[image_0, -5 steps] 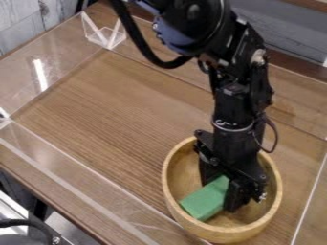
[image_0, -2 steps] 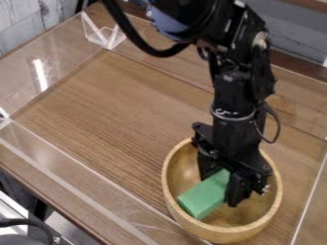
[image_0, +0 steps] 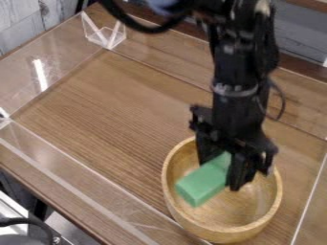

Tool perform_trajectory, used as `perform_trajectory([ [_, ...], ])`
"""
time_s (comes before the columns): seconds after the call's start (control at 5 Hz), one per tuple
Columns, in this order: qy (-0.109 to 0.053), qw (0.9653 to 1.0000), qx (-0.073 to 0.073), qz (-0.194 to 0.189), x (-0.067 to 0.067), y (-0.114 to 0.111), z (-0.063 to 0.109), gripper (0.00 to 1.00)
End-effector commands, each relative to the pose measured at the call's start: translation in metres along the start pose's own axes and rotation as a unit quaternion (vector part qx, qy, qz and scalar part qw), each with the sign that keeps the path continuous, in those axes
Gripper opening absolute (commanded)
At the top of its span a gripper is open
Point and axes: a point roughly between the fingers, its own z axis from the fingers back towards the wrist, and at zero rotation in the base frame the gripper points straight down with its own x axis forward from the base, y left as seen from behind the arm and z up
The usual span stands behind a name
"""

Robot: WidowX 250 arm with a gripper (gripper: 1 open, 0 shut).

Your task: Remove the green block from inside the brown bowl and put it on the table

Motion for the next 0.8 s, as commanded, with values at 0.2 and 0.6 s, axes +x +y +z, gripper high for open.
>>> perform_trajectory([
  [0.2,-0.084,0.9903,0.021,0.108,0.007,0.033,0.119,0.0],
  [0.6,-0.098,0.9847,0.027,0.141,-0.017,0.093,0.124,0.0],
])
